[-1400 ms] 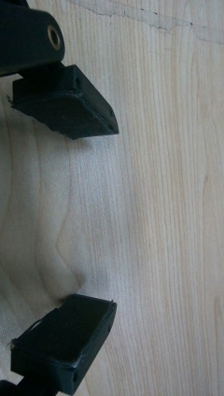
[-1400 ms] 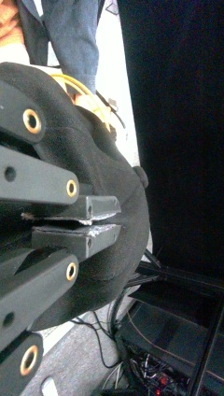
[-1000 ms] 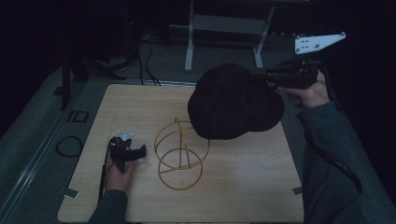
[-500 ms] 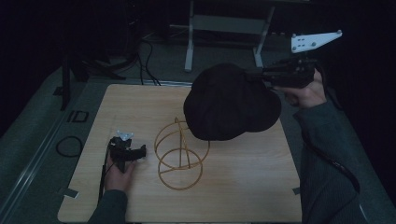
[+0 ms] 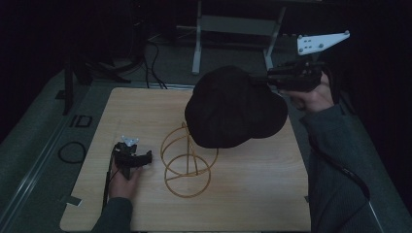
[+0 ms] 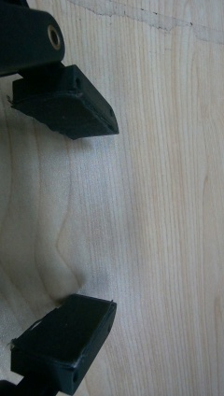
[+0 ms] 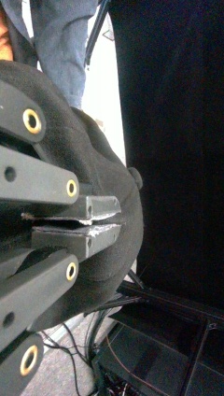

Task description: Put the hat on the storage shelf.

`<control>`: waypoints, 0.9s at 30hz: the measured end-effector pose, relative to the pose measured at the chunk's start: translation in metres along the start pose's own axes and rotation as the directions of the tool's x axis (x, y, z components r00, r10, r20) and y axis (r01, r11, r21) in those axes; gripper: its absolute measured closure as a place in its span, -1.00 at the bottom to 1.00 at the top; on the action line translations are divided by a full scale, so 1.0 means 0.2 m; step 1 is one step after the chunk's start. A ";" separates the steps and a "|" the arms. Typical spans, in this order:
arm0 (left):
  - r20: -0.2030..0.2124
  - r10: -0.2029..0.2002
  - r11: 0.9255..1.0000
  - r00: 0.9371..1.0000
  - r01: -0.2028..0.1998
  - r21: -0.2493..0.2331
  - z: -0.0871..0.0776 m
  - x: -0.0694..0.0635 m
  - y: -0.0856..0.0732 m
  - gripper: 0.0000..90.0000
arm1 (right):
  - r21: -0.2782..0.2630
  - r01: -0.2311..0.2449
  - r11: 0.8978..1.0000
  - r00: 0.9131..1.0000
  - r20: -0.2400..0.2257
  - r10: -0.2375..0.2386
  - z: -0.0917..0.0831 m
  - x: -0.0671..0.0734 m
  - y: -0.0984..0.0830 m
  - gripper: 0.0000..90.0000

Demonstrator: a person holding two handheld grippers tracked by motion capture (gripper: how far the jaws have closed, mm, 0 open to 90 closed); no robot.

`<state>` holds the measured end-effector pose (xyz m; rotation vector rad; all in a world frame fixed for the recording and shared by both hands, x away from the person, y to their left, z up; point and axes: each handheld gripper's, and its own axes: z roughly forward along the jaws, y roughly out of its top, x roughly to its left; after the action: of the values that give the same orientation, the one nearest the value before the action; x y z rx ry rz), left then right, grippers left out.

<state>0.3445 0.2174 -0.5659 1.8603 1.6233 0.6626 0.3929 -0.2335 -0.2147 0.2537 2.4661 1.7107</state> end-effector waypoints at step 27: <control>0.000 0.002 1.000 1.000 -0.002 0.001 0.00 0.00 0.00 -0.71 | -0.082 0.008 0.997 0.998 -0.060 -0.013 0.05 0.04 0.03 0.91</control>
<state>0.3445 0.2175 -0.5659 1.8626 1.6220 0.6628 0.3883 -0.2207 -0.2117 0.1831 2.4271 1.8362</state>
